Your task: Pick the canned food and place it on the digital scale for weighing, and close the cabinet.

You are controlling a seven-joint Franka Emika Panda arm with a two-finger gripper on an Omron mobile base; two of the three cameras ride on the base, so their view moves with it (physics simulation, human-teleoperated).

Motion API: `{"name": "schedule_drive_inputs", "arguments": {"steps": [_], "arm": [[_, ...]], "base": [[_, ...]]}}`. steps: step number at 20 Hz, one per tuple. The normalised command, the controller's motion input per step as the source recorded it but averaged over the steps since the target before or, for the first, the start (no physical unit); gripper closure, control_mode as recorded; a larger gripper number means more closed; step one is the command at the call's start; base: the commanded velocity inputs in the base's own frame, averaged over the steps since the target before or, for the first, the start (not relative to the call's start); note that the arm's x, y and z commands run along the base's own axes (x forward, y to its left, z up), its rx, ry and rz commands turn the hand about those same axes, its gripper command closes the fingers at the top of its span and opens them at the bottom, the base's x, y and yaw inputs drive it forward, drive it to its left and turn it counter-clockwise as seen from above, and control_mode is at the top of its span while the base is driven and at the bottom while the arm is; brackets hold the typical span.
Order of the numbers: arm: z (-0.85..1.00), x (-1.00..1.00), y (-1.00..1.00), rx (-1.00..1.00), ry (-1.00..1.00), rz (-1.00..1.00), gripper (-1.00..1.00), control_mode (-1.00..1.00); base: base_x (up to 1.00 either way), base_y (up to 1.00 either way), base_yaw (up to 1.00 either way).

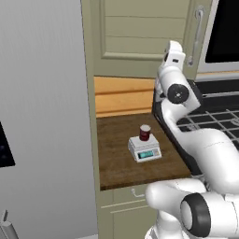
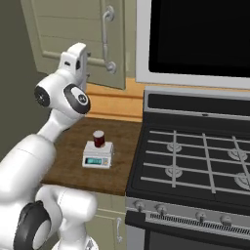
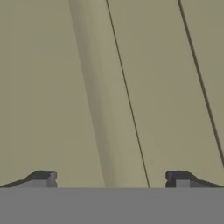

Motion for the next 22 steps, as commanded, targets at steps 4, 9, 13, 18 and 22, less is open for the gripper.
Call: {"name": "schedule_drive_inputs", "arguments": {"steps": [4,9,13,18,22], "arm": [[0.00,0.60,-0.11,0.00,0.05,0.00,-1.00,-1.00],[0.00,0.61,-0.14,0.00,0.06,0.00,-1.00,-1.00],[0.00,0.68,-0.10,0.00,0.07,0.01,-1.00,-1.00],[0.00,0.73,-0.10,0.00,0.10,0.03,-1.00,-1.00],[0.00,0.60,-0.08,0.00,0.07,0.04,-1.00,-1.00]], "base": [[0.00,0.00,0.00],[0.00,0.00,0.00],[0.00,0.00,0.00],[0.00,0.00,0.00],[0.00,0.00,0.00]]}}
